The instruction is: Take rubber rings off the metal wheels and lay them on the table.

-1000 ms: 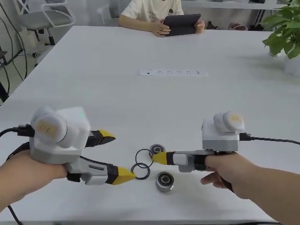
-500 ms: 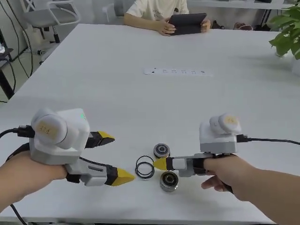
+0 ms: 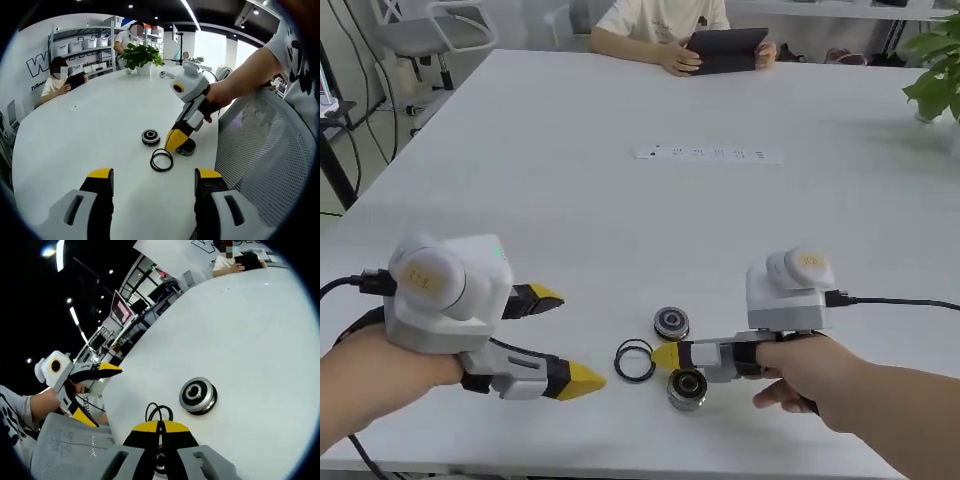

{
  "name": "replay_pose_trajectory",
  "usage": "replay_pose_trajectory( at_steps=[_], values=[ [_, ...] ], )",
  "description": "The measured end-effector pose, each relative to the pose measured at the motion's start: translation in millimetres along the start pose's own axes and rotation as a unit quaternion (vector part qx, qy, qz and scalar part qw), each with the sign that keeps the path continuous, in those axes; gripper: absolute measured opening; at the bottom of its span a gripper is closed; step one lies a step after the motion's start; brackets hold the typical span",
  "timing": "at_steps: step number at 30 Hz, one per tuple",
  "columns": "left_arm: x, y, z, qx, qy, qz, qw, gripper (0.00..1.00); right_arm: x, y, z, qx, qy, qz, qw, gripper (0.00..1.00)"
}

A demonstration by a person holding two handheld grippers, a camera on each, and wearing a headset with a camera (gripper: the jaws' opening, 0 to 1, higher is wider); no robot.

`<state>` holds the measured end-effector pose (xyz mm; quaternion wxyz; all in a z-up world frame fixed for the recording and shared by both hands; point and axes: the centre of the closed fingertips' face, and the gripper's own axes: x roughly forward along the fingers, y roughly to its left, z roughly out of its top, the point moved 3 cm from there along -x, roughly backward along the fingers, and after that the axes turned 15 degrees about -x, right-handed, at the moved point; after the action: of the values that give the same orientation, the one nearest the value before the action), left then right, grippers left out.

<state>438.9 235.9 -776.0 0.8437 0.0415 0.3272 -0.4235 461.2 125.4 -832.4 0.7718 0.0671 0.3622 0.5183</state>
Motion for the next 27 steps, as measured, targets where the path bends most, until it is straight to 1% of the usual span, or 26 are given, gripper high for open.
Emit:
replay_pose_trajectory(
  at_steps=[6,13,20,27],
  values=[
    [-0.5,0.3,-1.8,0.001,0.003,0.001,1.0,0.63,0.7,-0.7,-0.9,-0.011,0.009,-0.005,0.9999,0.0],
    [-1.2,-0.1,-3.1,0.001,0.005,0.001,1.0,0.63,2.0,1.3,-1.5,-0.051,0.021,-0.015,0.9984,0.0],
    [-2.4,-1.6,-4.7,0.0,0.007,0.0,1.0,0.63,1.8,4.5,-2.1,-0.082,0.027,-0.022,0.996,0.07],
    [-2.9,-3.6,-5.5,0.001,0.008,-0.001,1.0,0.63,-0.3,7.9,-2.9,-0.1,0.027,-0.025,0.9943,0.15]
  ],
)
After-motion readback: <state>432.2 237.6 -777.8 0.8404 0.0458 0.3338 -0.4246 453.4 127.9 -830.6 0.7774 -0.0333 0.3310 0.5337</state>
